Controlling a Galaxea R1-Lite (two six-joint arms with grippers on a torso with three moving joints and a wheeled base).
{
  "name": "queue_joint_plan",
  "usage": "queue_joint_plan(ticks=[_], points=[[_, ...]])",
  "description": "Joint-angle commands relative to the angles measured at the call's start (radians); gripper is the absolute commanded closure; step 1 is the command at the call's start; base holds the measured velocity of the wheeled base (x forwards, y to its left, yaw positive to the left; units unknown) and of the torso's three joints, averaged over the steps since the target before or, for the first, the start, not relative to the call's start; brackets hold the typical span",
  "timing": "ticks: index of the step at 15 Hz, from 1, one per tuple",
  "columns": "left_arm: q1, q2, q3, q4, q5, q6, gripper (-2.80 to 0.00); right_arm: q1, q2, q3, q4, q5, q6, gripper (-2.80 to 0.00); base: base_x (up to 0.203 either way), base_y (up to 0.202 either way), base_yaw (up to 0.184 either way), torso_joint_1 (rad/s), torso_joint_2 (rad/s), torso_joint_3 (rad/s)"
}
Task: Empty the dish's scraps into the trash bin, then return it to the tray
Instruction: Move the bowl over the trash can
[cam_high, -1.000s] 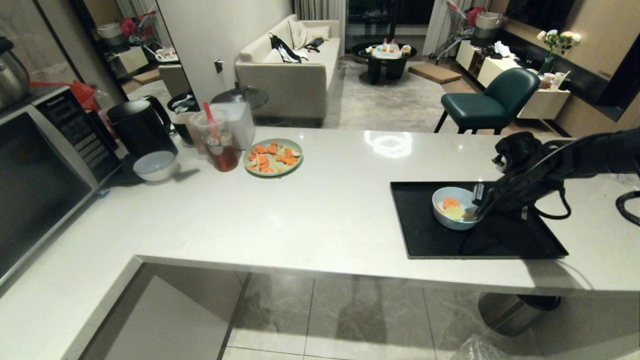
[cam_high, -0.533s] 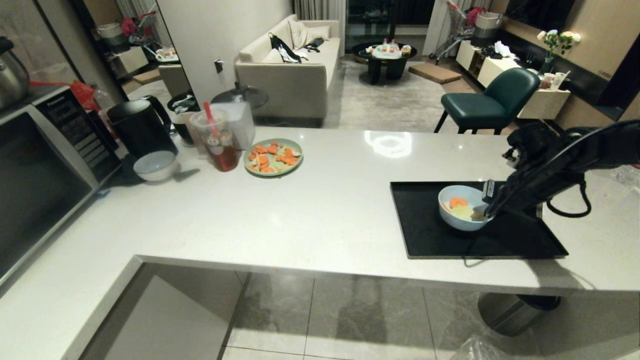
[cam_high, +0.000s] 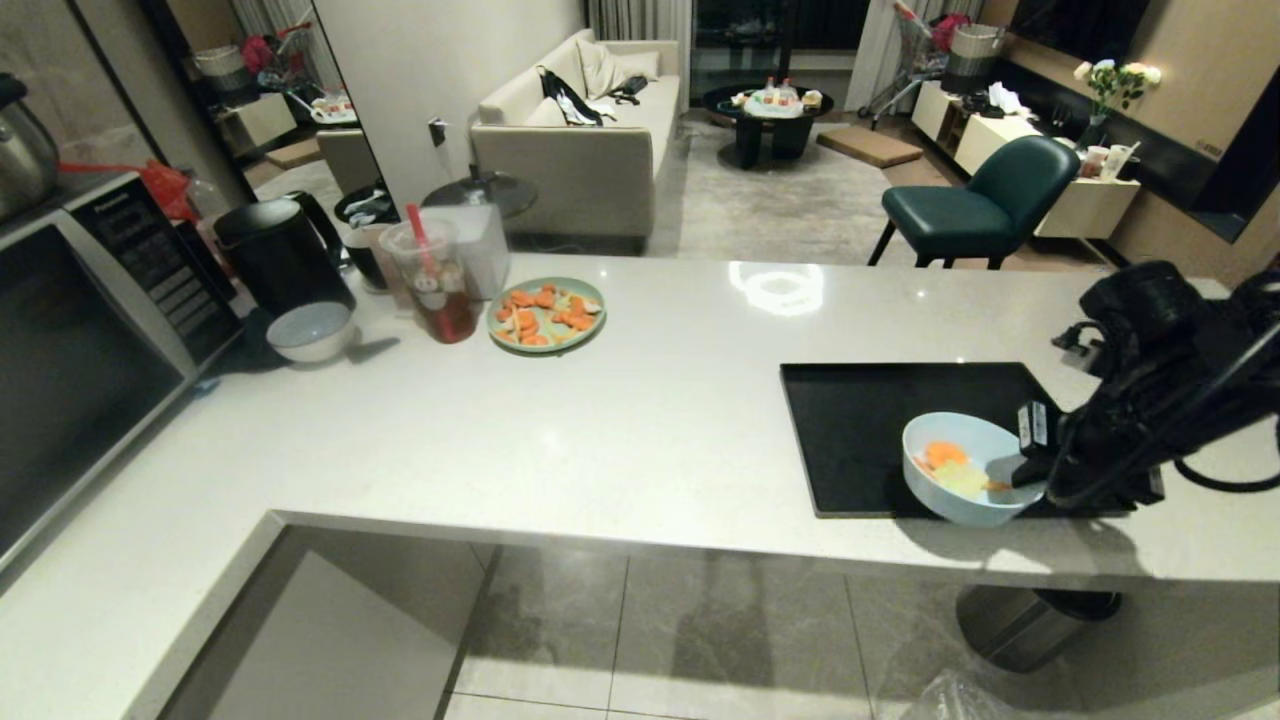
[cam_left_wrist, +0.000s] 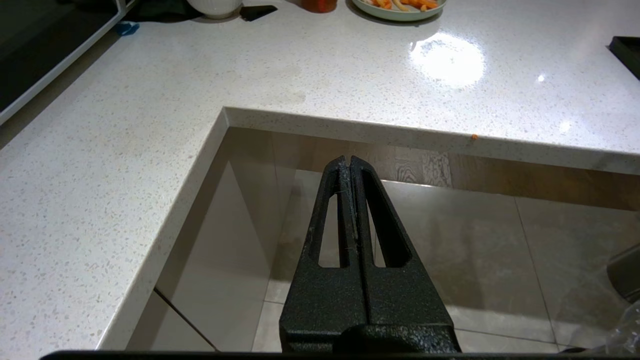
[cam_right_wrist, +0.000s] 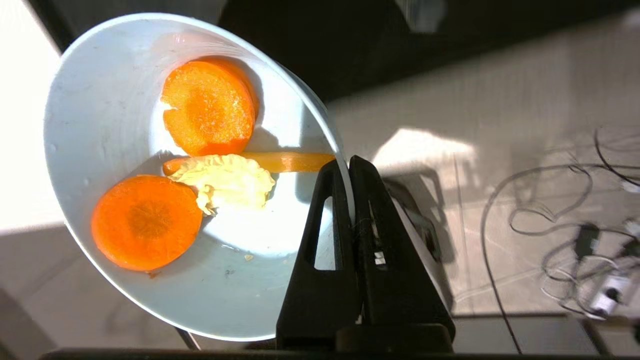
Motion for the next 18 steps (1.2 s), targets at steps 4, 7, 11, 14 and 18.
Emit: queue_joint_plan(ticks=[4, 7, 11, 14, 18], points=[[0.0, 0.001, 0.0, 0.0, 0.0, -0.001, 0.0, 0.017, -0.32, 0.324, -0.048, 0.003, -0.104, 0.0, 0.0, 0.0, 0.0, 0.0, 0.0, 0.0], [-0.001, 0.001, 0.0, 0.0, 0.0, -0.001, 0.0, 0.019, -0.432, 0.463, -0.057, 0.003, -0.125, 0.0, 0.0, 0.0, 0.0, 0.0, 0.0, 0.0], [0.0, 0.001, 0.0, 0.0, 0.0, -0.001, 0.0, 0.022, -0.545, 0.584, -0.058, 0.003, -0.174, 0.0, 0.0, 0.0, 0.0, 0.0, 0.0, 0.0], [0.0, 0.001, 0.0, 0.0, 0.0, -0.001, 0.0, 0.022, -0.582, 0.626, -0.057, 0.003, -0.203, 0.0, 0.0, 0.0, 0.0, 0.0, 0.0, 0.0], [0.0, 0.0, 0.0, 0.0, 0.0, -0.001, 0.0, 0.022, -0.586, 0.629, -0.057, 0.013, -0.208, 0.0, 0.0, 0.0, 0.0, 0.0, 0.0, 0.0]])
